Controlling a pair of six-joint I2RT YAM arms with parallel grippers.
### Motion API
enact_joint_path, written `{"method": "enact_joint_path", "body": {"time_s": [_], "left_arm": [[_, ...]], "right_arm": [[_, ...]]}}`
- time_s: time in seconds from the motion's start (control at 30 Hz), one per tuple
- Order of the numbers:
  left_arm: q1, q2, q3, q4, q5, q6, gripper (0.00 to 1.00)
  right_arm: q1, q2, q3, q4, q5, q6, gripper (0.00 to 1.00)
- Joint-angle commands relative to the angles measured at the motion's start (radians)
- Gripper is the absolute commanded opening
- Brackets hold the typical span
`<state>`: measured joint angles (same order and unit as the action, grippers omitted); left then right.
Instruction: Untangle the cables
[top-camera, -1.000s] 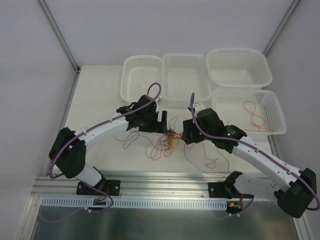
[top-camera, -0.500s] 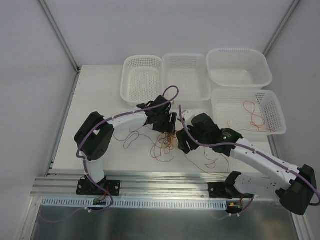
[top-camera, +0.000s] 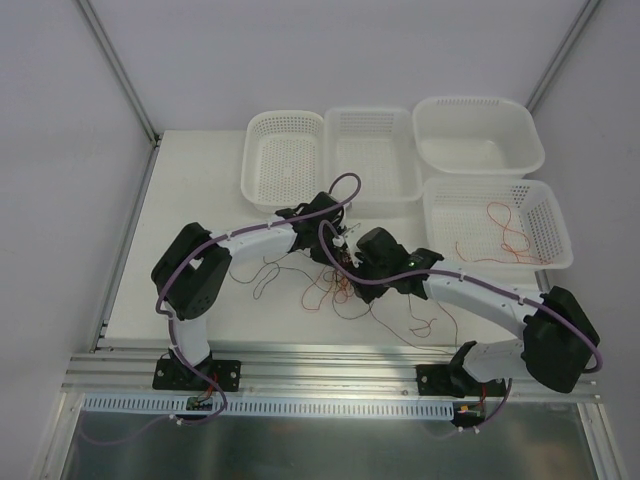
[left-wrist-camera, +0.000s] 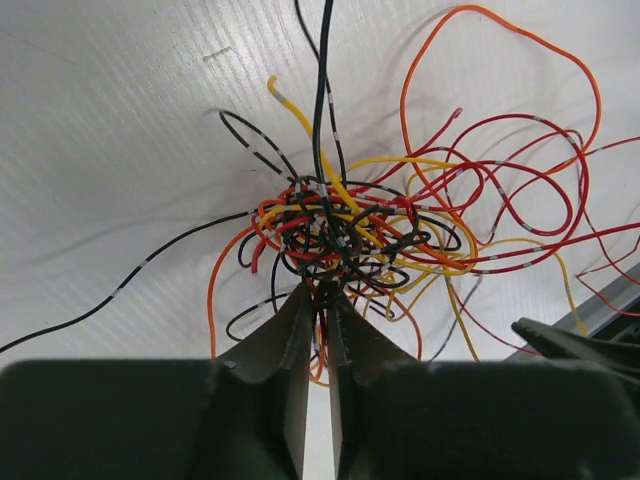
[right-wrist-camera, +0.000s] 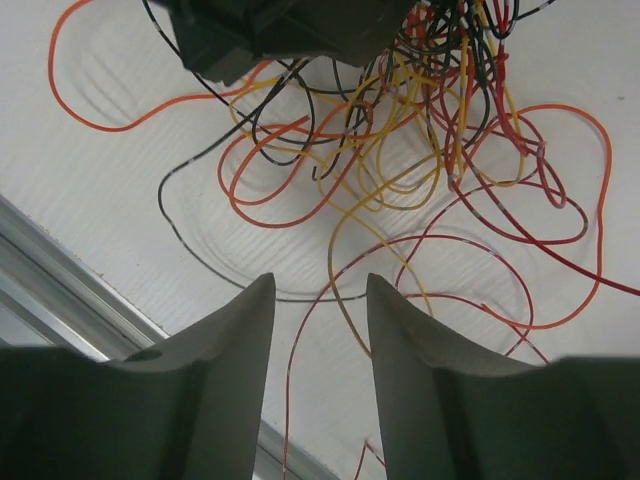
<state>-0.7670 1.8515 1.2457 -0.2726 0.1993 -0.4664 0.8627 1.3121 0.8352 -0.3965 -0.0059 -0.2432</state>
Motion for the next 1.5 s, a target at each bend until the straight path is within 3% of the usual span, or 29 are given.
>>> {"method": "enact_joint_path", "body": {"time_s": [0.0,0.03,0.07,0.17,0.43,0.63,0.83,1.17,1.33,1.47], "left_arm": [[-0.009,-0.015,-0.014,0.016,-0.004,0.023,0.07],[-0.009,-0.02,-0.017,0.015,-0.012,0.025,0.04],[-0.008,-0.024,-0.031,0.015,-0.024,0.023,0.01],[0.014,-0.047,-0.07,0.013,-0.052,0.005,0.0],[0.243,-0.211,-0.264,-0.016,-0.057,-0.078,0.0],[0.435,-0.345,-0.379,-0.118,-0.132,-0.035,0.0],[0.58,-0.411,-0.41,-0.221,-0.264,-0.011,0.0],[0.728,-0.37,-0.286,-0.369,-0.431,0.074,0.0],[0.839,-0.36,-0.241,-0.422,-0.55,0.14,0.0],[0.903,-0.344,-0.25,-0.422,-0.583,0.155,0.0]], "right_arm": [[0.004,0.018,0.004,0.047,0.029,-0.016,0.43],[0.002,0.016,0.004,0.044,0.029,-0.016,0.34],[0.002,0.012,0.005,0.03,0.032,-0.016,0.18],[0.002,-0.051,0.027,-0.04,0.031,-0.019,0.01],[-0.051,-0.344,0.284,-0.371,0.014,-0.01,0.01],[-0.223,-0.425,0.592,-0.49,-0.066,-0.019,0.01],[-0.289,-0.413,0.832,-0.513,-0.097,-0.019,0.01],[-0.355,-0.245,1.174,-0.521,-0.011,-0.004,0.01],[-0.439,-0.182,1.251,-0.481,0.038,0.022,0.01],[-0.533,-0.16,1.237,-0.432,-0.049,0.082,0.01]]}}
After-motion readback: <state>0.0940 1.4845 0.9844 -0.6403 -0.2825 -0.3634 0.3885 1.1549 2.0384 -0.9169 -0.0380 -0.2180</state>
